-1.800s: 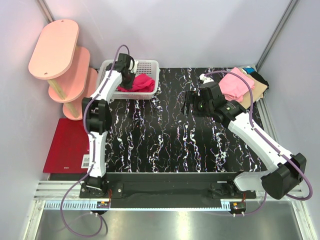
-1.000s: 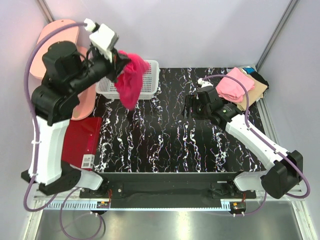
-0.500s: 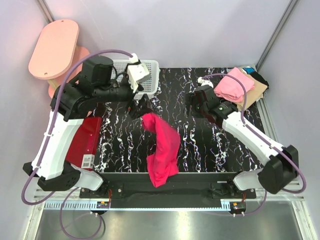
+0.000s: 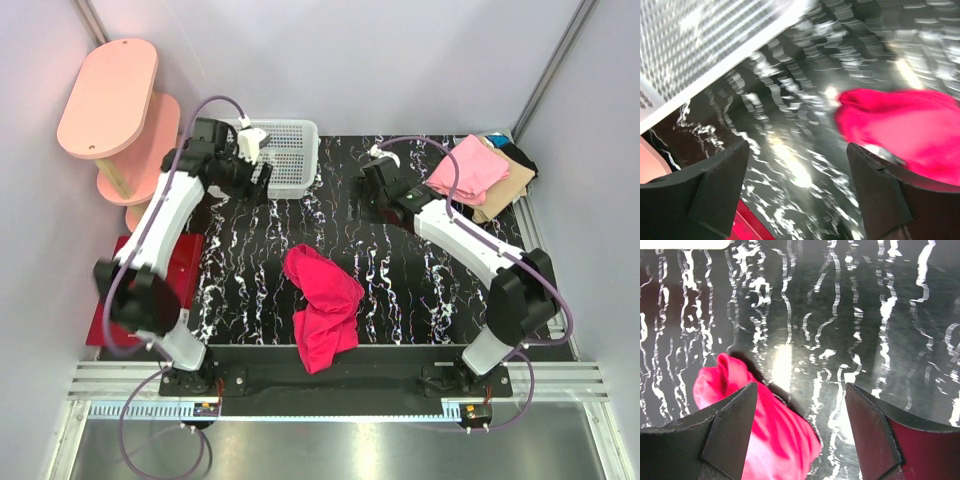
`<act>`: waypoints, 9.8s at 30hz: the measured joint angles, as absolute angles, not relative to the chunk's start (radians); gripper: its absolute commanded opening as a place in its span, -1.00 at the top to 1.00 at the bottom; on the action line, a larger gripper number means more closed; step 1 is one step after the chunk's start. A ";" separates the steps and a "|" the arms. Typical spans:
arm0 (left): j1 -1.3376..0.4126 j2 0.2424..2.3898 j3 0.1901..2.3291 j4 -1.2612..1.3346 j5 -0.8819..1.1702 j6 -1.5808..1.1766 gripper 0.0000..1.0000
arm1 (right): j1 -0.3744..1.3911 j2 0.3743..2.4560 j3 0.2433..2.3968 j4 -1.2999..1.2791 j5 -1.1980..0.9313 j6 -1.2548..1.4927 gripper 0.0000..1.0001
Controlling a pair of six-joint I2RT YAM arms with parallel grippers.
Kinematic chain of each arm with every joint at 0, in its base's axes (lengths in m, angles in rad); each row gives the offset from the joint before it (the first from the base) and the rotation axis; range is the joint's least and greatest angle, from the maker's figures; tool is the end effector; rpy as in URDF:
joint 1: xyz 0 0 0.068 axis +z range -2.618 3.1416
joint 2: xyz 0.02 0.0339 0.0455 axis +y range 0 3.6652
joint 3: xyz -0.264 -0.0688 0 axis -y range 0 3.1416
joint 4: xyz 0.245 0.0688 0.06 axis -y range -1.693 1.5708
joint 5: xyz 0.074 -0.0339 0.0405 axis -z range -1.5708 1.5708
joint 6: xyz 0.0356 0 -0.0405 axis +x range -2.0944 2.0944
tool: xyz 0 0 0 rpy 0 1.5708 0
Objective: Fold and stack the t-shirts
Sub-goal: Move the tshirt to the center of the board, then flatten out the tshirt
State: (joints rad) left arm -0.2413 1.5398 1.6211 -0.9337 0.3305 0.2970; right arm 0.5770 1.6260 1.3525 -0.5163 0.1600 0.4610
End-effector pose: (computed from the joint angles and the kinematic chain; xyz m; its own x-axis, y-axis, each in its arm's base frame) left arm 0.3099 -0.0882 0.3760 -0.5722 0.4259 -0.7009 0.6284 0.7768 -0.0410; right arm 0.3077 0.1935 0.2912 -0.7308 0.0483 -0.6808 -0.1334 0.9682 0.2118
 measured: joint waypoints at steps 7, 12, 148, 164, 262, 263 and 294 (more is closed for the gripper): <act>-0.166 1.896 1.637 -0.876 0.290 0.295 -0.54 | 0.616 1.659 1.367 -0.510 0.131 0.467 -0.56; -0.180 1.948 1.703 -0.889 0.302 0.295 -0.54 | 0.620 1.657 1.360 -0.500 0.129 0.469 -0.57; 0.485 1.148 1.331 -0.902 0.613 0.098 -0.50 | 1.031 1.888 2.598 -0.820 0.221 0.054 1.00; 0.422 1.161 1.336 -0.952 0.678 0.127 -0.51 | 0.899 1.227 1.449 -0.722 0.451 0.295 1.00; -0.127 1.502 1.370 -0.879 0.395 0.071 -0.32 | 0.678 1.492 1.256 -0.795 0.258 0.577 -0.31; -0.146 1.515 1.372 -0.876 0.383 0.072 -0.31 | 0.677 1.512 1.256 -0.789 0.262 0.574 -0.30; -0.430 1.938 1.373 -0.804 0.124 0.116 -0.17 | 0.606 1.516 1.088 -0.695 0.220 0.549 0.12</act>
State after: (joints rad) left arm -0.4297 1.9381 1.3727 -0.8043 0.1242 0.1158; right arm 0.6060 1.5158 1.0882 -0.6952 0.2195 0.5491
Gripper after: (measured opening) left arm 0.593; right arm 0.478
